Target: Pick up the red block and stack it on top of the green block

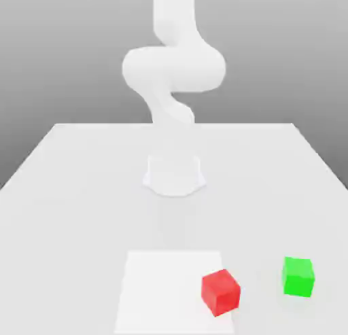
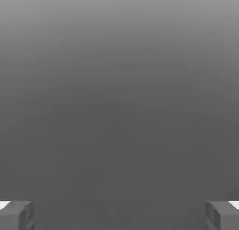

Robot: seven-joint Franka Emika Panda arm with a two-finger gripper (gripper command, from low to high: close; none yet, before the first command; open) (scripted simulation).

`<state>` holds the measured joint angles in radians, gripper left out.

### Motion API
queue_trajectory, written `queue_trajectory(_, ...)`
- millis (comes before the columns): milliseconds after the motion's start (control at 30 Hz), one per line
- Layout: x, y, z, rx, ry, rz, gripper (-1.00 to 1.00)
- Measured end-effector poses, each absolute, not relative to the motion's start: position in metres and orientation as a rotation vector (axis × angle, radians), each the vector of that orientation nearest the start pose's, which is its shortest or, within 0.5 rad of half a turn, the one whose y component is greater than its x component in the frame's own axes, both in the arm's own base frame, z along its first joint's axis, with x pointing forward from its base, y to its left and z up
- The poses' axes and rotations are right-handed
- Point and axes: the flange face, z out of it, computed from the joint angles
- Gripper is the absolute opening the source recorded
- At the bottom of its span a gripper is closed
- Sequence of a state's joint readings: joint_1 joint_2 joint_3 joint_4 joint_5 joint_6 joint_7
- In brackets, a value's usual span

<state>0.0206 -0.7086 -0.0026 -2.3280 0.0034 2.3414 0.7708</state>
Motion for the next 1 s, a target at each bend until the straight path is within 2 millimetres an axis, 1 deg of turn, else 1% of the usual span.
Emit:
queue_trajectory(100, 0.418, 0.017, 0.611, -2.613, 0.950, -0.825, 0.00)
queue_trajectory(200, 0.444, 0.028, 0.553, -2.701, 0.900, -0.712, 0.00)
queue_trajectory(300, 0.462, 0.039, 0.492, -2.783, 0.845, -0.595, 0.00)
queue_trajectory(400, 0.472, 0.051, 0.431, -2.861, 0.786, -0.475, 0.00)
queue_trajectory(500, 0.473, 0.062, 0.369, -2.933, 0.722, -0.352, 0.00)
queue_trajectory(567, 0.469, 0.069, 0.329, -2.978, 0.675, -0.268, 0.00)
queue_trajectory(667, 0.457, 0.080, 0.270, -3.041, 0.596, -0.139, 0.00)
queue_trajectory(733, 0.444, 0.083, 0.232, -3.078, 0.552, -0.052, 0.00)
queue_trajectory(800, 0.440, 0.083, 0.202, -3.092, 0.534, -0.013, 0.00)
queue_trajectory(933, 0.437, 0.083, 0.153, -3.097, 0.528, 0.000, 0.00)
queue_trajectory(967, 0.437, 0.083, 0.146, -3.097, 0.528, 0.000, -1.00)
queue_trajectory(1000, 0.437, 0.083, 0.146, -3.097, 0.528, 0.000, -1.00)
